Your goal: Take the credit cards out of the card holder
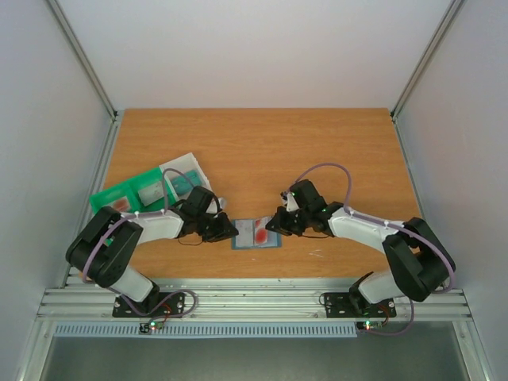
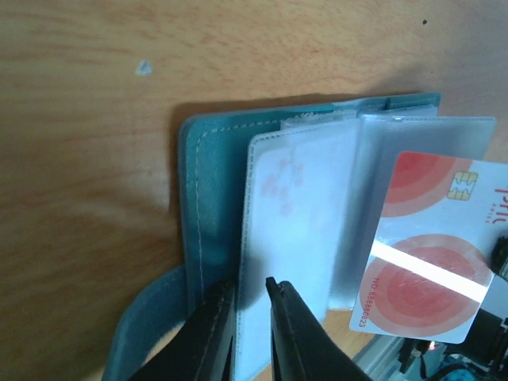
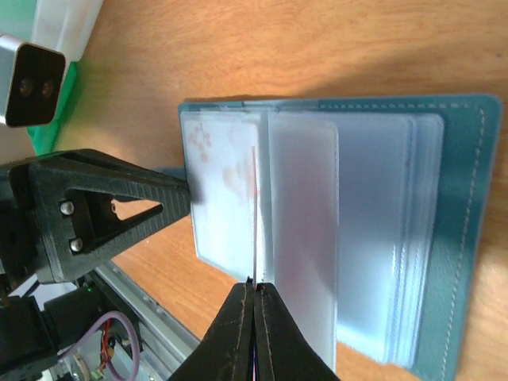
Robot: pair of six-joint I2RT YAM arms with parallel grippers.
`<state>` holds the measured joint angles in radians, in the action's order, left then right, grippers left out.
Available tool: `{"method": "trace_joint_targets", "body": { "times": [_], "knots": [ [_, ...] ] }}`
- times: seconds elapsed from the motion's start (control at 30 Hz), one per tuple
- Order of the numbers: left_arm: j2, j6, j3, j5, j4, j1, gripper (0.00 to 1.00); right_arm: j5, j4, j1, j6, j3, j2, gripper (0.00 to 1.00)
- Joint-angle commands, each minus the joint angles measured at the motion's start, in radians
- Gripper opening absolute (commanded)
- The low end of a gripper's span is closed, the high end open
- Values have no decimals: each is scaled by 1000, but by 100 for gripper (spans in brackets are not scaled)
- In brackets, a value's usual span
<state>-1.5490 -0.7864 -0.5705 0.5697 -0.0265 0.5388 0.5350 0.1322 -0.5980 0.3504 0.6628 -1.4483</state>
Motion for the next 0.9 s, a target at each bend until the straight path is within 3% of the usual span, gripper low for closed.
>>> {"method": "trace_joint_targets", "body": {
  "times": [0.0,0.2,0.47,0.6,0.87],
  "knots": [
    [83,-16,-5,-1,-69,5,17,-12,136,6,-74,40,81,1],
    [215,6,-74,24,-188,6,31,10,311,7,-199,116,207,1],
    [387,207,-235,106,-486,6,50,184,434,5,-351,196,300,1],
    [418,288,-307,199,-615,6,52,316,422,5,-386,208,332,1],
    [473,331,-340,443,-599,6,51,506,424,4,-437,236,355,1]
  ]
}}
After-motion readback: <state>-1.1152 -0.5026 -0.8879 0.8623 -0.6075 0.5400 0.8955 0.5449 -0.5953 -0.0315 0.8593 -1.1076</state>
